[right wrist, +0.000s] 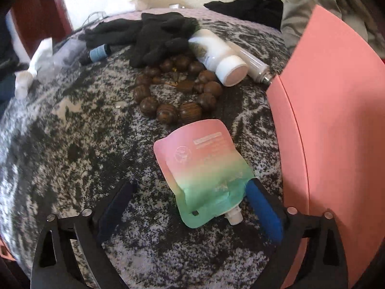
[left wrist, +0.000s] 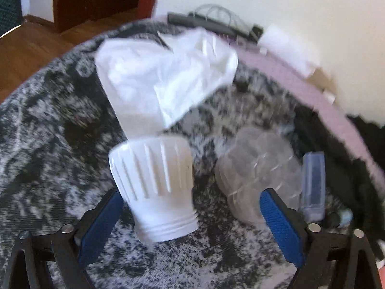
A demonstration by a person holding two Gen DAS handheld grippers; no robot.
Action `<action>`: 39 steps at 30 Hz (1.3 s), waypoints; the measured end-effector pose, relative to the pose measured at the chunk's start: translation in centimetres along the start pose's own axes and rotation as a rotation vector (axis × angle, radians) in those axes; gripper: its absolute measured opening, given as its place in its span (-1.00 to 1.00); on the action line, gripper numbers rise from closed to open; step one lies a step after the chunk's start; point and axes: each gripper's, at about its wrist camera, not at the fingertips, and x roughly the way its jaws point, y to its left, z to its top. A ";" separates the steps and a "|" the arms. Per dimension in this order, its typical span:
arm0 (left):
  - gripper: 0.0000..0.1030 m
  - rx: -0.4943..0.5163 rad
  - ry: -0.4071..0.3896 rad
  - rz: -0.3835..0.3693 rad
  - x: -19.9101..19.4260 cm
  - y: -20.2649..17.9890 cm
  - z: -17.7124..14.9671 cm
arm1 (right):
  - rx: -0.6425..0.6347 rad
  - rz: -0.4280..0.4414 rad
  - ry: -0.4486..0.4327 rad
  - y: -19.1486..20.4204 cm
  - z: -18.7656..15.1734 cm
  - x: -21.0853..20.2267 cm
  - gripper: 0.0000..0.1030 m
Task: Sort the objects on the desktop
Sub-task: 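Grasp the gradient pouch with the right tool while the left grasps the white cup, then carry the pouch and white cup into the pink box and release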
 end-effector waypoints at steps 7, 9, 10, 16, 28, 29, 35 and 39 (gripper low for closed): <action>-0.14 0.026 0.012 -0.074 -1.9 0.4 -0.9 | 0.069 -0.001 -0.086 -1.2 1.1 -2.9 -0.52; -0.14 0.056 -0.021 -0.085 -4.3 0.4 -1.1 | 0.068 0.005 -0.115 -1.0 1.2 -4.3 -0.61; -0.14 0.067 -0.033 -0.086 -5.2 0.5 -1.1 | 0.065 0.023 -0.122 -0.7 1.1 -4.8 -0.66; -0.14 0.084 -0.084 -0.143 -12.9 1.4 -3.5 | 0.038 0.092 -0.196 1.7 0.5 -8.5 -0.78; -0.14 0.228 -0.213 -0.303 -25.9 -2.5 -13.2 | -0.004 0.293 -0.361 6.1 -3.0 -18.1 -0.78; -0.14 0.248 -0.219 -0.312 -26.5 -3.3 -13.7 | -0.007 0.299 -0.376 6.1 -3.4 -19.0 -0.78; -0.14 0.370 -0.256 -0.395 -29.5 -9.3 -16.6 | -0.015 0.268 -0.486 4.4 -5.6 -24.0 -0.78; -0.14 0.477 -0.259 -0.468 -30.3 -15.0 -18.9 | 0.019 0.224 -0.567 1.7 -6.9 -27.1 -0.78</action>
